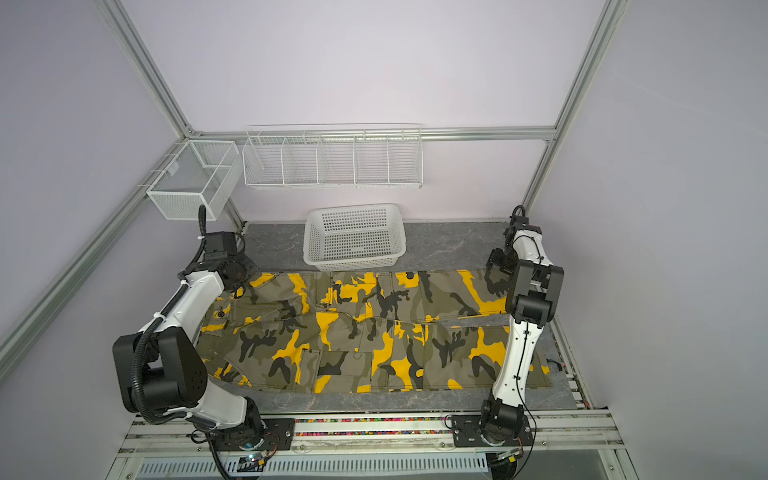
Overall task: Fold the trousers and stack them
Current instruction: 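Lower the hem end with the right gripper while the left gripper holds the waistband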
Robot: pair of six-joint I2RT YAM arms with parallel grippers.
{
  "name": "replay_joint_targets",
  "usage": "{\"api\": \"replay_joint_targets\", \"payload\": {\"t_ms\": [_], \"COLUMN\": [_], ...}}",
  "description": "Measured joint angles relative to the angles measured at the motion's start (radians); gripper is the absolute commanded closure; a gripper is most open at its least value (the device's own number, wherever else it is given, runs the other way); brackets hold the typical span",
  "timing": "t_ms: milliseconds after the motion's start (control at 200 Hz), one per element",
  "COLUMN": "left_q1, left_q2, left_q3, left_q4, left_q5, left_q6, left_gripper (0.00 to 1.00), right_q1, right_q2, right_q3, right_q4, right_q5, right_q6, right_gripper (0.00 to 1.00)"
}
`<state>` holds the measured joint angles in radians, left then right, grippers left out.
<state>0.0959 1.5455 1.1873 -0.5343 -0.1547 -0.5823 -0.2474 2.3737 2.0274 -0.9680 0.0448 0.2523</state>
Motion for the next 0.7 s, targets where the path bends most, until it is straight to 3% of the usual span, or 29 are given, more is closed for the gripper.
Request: {"api": "replay_joint_targets", "payload": {"t_ms": [185, 290, 375, 575, 700], "left_q1": [0.000, 0.000, 0.000, 0.000, 0.000], "left_q2": [0.000, 0.000, 0.000, 0.003, 0.012], "left_q3": [0.000, 0.000, 0.000, 0.011, 0.045], "left_q4": [-0.015, -0.019, -0.021, -0.042, -0.087], "left_q5": [0.007, 0.014, 0.017, 0.021, 0.021], "left_q6": [0.001, 0.001, 0.001, 0.015, 0.019], "left_gripper": [1.00, 1.00, 1.00, 1.00, 1.00], "right_q1": [0.020, 0.023, 0.023, 0.027, 0.027], "right_q2": [0.034, 0.074, 0.100, 0.114, 0.111], "right_q3": [0.082, 0.139, 0.151, 0.179, 0.179], "right_q4": [-0.015, -0.018, -0.027, -0.041, -0.043], "right_q5": [0.048, 0.063, 0.074, 0.063, 0.056], "right_q6": [0.065, 0.084, 0.092, 0.095, 0.087], "right_gripper": [0.24, 0.31, 0.43, 0.91, 0.93]}}
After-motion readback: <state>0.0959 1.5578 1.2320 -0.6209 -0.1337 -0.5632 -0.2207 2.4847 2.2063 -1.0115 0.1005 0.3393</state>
